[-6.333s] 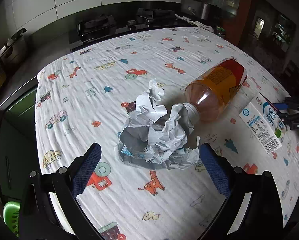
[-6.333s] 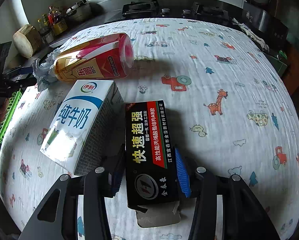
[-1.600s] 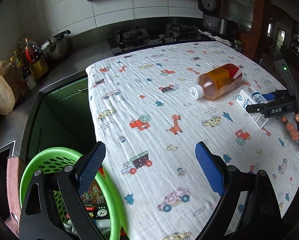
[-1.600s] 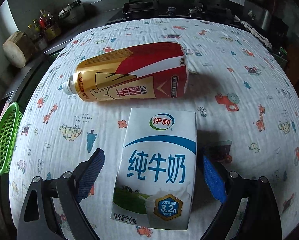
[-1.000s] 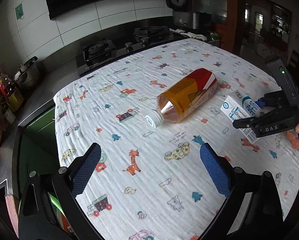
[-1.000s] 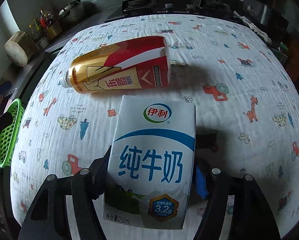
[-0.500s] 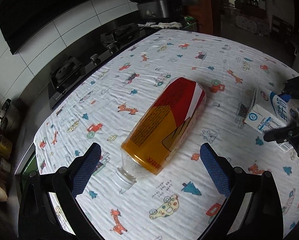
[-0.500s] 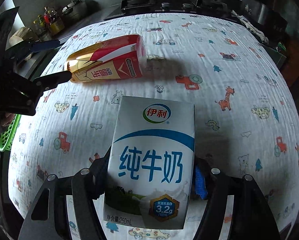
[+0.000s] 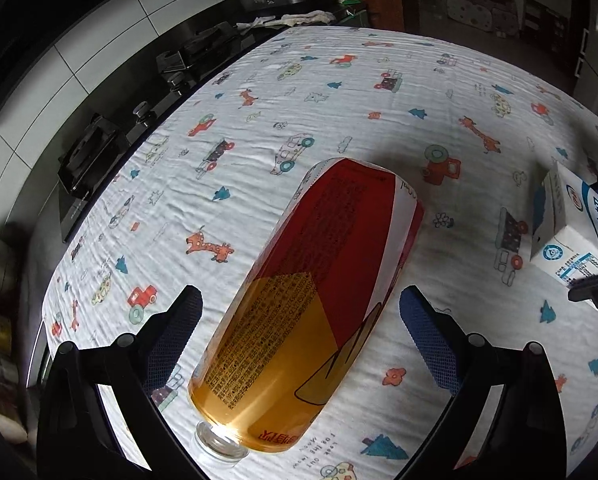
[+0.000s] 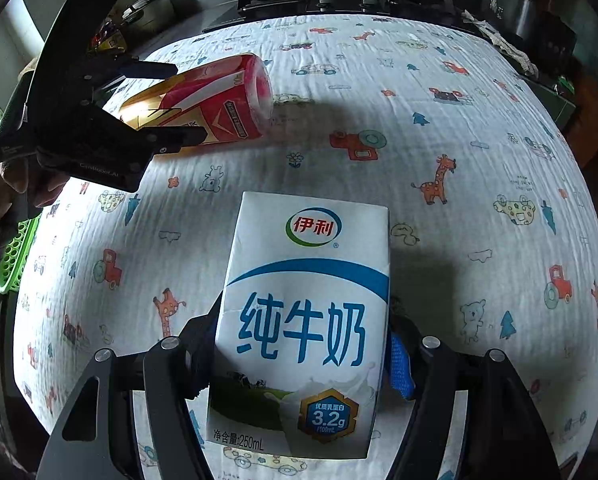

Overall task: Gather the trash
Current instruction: 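Grasp orange juice bottle with left tool while right tool grasps white milk carton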

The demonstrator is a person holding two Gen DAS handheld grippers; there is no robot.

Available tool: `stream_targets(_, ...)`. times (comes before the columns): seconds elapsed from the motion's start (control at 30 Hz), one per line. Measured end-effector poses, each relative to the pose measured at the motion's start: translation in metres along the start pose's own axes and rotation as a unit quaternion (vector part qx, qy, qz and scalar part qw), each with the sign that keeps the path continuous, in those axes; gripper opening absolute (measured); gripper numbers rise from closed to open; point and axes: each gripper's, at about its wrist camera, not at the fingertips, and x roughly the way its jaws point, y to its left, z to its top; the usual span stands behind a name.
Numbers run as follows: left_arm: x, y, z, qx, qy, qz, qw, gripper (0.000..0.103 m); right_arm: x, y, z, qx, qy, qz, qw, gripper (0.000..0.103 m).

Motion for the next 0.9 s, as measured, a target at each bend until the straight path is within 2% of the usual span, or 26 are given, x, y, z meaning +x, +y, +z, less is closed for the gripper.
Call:
stream_targets(0.07, 0.004, -0.001, 0.0, 0.0, 0.003, -0.004, 1.0, 0.096, 0.001, -0.001, 0.0, 0.001, 0.001, 0.0, 1.0, 0.065)
stream_targets(0.1, 0.006, -0.002, 0.001, 0.0, 0.006, -0.008, 0.9999, 0.089, 0.002, -0.002, 0.0, 0.002, 0.001, 0.001, 1.0, 0.065)
stream_targets(0.13, 0.007, -0.003, 0.001, -0.002, 0.009, -0.011, 0.9999, 0.087, 0.002, -0.002, 0.0, 0.003, 0.001, 0.002, 1.0, 0.065)
stream_targets(0.3, 0.004, -0.005, 0.0, -0.009, 0.009, -0.005, 0.9999, 0.084, 0.001, -0.002, 0.0, 0.004, -0.001, 0.003, 1.0, 0.065)
stream_targets(0.6, -0.011, -0.004, -0.01, -0.048, 0.008, -0.002, 0.9988, 0.08, -0.01, 0.012, -0.005, -0.003, -0.009, 0.003, 1.0, 0.065)
stream_targets(0.9, -0.048, 0.0, -0.043, -0.094, 0.004, 0.004, 0.9956, 0.077, -0.023, 0.039, -0.011, -0.02, -0.021, 0.015, 0.999, 0.065)
